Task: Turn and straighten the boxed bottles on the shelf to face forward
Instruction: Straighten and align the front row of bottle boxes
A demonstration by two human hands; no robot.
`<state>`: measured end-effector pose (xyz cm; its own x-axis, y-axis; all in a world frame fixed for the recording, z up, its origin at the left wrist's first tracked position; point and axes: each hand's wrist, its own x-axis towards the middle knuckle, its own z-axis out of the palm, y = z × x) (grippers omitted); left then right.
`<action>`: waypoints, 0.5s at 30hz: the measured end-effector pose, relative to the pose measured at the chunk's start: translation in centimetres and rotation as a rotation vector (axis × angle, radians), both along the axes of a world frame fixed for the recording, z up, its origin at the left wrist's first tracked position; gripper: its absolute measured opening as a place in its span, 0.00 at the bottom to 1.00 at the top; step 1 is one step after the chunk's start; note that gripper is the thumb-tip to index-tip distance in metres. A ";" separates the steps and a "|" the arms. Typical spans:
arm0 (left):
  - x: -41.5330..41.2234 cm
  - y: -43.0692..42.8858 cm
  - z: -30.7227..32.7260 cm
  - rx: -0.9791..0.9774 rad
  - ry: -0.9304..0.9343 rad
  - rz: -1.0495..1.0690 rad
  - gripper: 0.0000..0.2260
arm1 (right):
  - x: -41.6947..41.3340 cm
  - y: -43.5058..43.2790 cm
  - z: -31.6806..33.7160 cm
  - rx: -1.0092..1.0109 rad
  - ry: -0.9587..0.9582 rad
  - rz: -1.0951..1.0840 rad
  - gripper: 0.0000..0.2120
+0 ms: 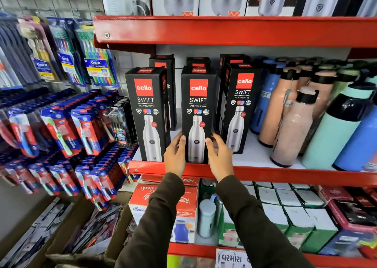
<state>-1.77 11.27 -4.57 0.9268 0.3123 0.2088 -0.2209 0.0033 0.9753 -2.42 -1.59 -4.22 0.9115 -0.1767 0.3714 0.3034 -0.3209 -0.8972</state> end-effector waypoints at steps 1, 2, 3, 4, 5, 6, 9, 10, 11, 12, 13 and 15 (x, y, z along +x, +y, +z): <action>-0.3 0.1 -0.1 -0.006 -0.004 0.002 0.18 | -0.4 0.0 0.1 0.008 -0.004 -0.004 0.19; -0.6 0.1 -0.3 -0.010 -0.007 0.005 0.18 | -0.8 0.0 0.1 0.011 -0.008 -0.008 0.19; -0.9 0.0 -0.3 -0.011 -0.010 0.006 0.18 | -1.2 0.0 0.1 0.009 -0.014 -0.012 0.19; -1.2 0.0 -0.3 -0.009 -0.010 0.012 0.18 | -1.4 0.0 0.1 0.008 -0.019 -0.014 0.19; -1.5 0.0 -0.2 -0.003 -0.007 0.018 0.18 | -1.5 -0.1 0.0 0.009 -0.020 -0.017 0.18; -1.6 0.0 -0.1 0.005 -0.003 0.025 0.18 | -1.6 -0.1 0.0 0.011 -0.018 -0.020 0.18; -1.7 0.0 0.2 0.035 0.009 0.030 0.18 | -1.6 -0.2 0.1 0.001 -0.019 -0.023 0.18; -1.7 0.0 0.2 0.042 0.013 0.032 0.18 | -1.5 -0.2 0.2 0.005 -0.015 -0.015 0.18; -1.7 -0.2 0.2 0.042 0.011 0.036 0.18 | -1.5 -0.3 0.2 0.012 -0.008 -0.005 0.18; -1.8 -0.4 0.2 0.038 0.001 0.046 0.17 | -1.4 -0.4 0.1 0.018 -0.002 0.005 0.18; -2.0 -0.7 0.1 0.027 -0.018 0.064 0.16 | -1.3 -0.5 0.0 0.020 0.002 0.011 0.18; -2.2 -1.5 -0.3 -0.008 -0.074 0.130 0.14 | -1.0 -0.8 -0.3 0.017 -0.016 -0.007 0.18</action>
<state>-4.00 9.78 -4.89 0.8606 0.4306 0.2718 -0.2910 -0.0220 0.9565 -3.46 -2.40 -4.47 0.9041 -0.1891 0.3833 0.3160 -0.3080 -0.8974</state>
